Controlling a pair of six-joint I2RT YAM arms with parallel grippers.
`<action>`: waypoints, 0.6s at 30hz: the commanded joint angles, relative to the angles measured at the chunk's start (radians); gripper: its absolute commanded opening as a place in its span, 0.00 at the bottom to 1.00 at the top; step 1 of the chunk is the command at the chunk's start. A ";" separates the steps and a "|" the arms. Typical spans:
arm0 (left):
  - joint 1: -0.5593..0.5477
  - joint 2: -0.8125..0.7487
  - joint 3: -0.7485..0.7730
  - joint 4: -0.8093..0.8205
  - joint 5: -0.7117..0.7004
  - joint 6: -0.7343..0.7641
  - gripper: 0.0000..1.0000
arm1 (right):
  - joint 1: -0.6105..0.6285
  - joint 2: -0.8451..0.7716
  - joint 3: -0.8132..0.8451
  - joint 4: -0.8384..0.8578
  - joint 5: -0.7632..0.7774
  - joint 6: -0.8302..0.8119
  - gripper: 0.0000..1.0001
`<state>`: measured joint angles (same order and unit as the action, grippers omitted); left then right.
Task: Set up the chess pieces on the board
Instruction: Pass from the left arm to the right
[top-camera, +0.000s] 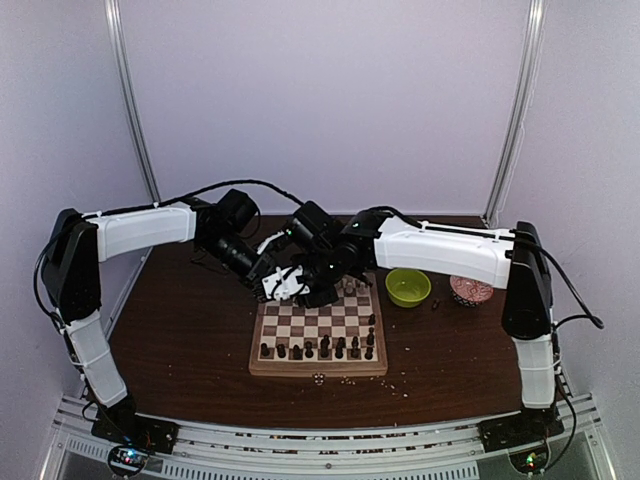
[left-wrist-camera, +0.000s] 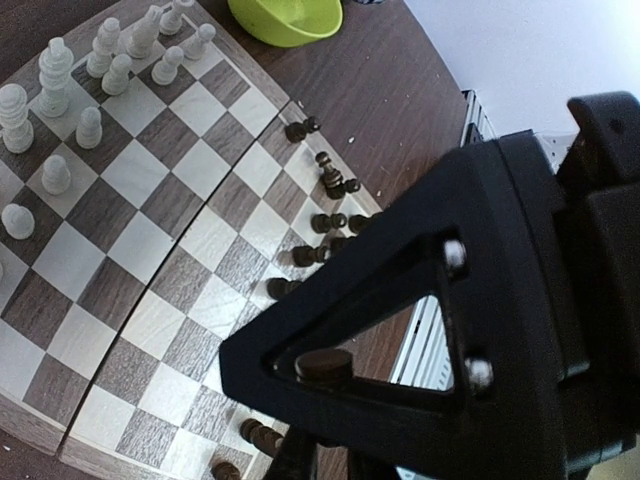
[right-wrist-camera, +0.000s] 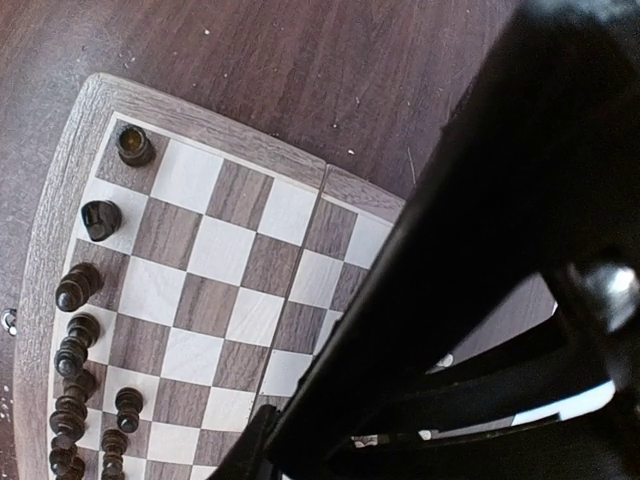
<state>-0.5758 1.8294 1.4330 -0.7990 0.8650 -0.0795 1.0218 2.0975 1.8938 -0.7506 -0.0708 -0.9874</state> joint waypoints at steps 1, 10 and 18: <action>-0.004 0.006 0.012 -0.005 0.027 0.021 0.11 | 0.008 0.004 -0.008 0.009 0.038 -0.007 0.30; -0.003 -0.050 -0.002 0.004 -0.016 0.021 0.29 | -0.006 -0.045 -0.055 0.009 0.021 0.059 0.15; -0.003 -0.385 -0.364 0.645 -0.159 -0.217 0.30 | -0.125 -0.177 -0.117 -0.025 -0.415 0.348 0.15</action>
<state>-0.5758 1.6112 1.2251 -0.5831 0.7734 -0.1543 0.9684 2.0232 1.7893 -0.7631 -0.2150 -0.8288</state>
